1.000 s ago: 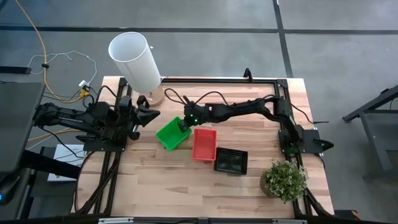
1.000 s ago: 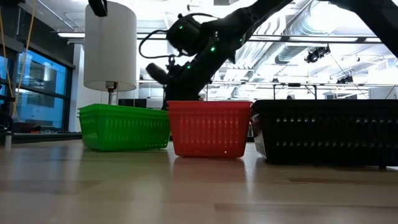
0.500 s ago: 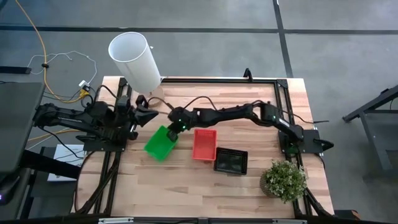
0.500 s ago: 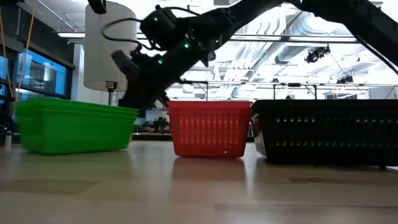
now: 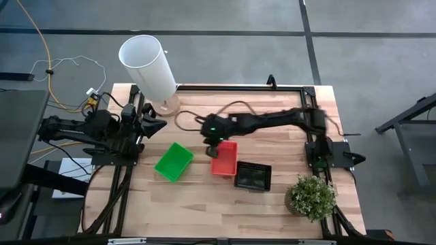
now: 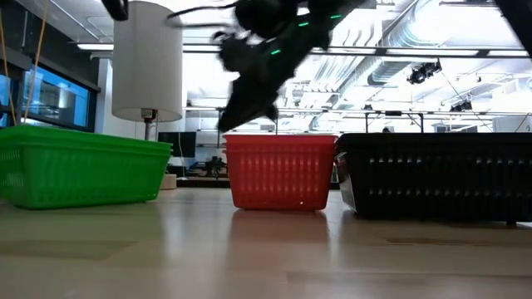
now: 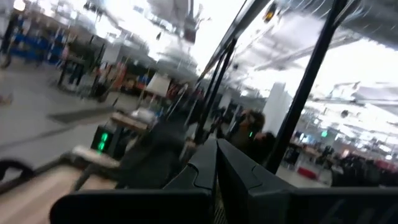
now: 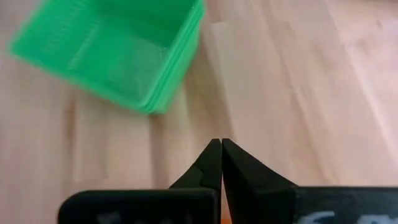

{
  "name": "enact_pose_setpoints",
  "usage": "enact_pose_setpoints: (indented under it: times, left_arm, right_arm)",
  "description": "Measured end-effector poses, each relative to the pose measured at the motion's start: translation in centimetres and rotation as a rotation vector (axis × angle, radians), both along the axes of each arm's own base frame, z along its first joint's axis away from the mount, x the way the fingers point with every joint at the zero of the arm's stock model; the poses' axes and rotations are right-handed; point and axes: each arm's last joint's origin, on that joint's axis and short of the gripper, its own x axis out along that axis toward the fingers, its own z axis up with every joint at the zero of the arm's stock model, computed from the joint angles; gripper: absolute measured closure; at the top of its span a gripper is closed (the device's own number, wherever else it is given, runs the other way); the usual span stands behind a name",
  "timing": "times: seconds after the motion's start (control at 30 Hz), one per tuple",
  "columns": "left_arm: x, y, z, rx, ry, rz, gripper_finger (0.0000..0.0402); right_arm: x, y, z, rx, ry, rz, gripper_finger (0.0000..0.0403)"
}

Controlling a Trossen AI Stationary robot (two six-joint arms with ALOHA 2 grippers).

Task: Stack baskets by color
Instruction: Return to Home Position

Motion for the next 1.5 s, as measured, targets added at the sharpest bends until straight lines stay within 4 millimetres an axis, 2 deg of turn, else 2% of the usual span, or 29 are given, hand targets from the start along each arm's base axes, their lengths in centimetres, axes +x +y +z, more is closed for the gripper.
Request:
enact_pose_setpoints:
  times: [0.13,0.27,0.37,0.5,0.67,0.9,1.17,1.5]
  left_arm:
    - [-0.3,0.1,-1.0,-0.036,0.098,0.016,0.0401]
    - [-0.1,0.1,-2.1,-0.045,0.219,0.032,0.0401]
    - [0.1,0.1,-2.5,-0.041,0.253,0.035,0.0401]
    - [0.2,0.1,-2.3,0.0,0.248,0.046,0.0401]
    - [0.1,0.2,-2.2,0.021,0.244,0.06,0.0401]
    - [0.1,0.2,-2.2,0.021,0.24,0.057,0.0401]
    - [0.1,0.2,-1.9,0.02,0.203,0.058,0.0401]
    - [0.1,0.2,-1.8,0.015,0.198,0.082,0.0401]
  right_arm:
    - [-4.6,1.3,1.0,0.11,-0.138,-0.051,0.0403]
    - [-8.6,3.6,1.9,0.2,-0.307,-0.082,0.0403]
    - [-11.0,5.1,3.9,0.229,-0.465,-0.052,0.0403]
    - [-13.4,6.2,6.0,0.183,-0.564,-0.034,0.0403]
    - [-15.9,6.6,9.5,0.145,-0.694,-0.052,0.0403]
    - [-19.2,6.1,12.6,0.119,-0.765,-0.058,0.0403]
    - [-22.0,5.7,13.6,0.067,-0.72,-0.145,0.0403]
    - [-23.3,5.5,13.2,0.049,-0.63,-0.145,0.0403]
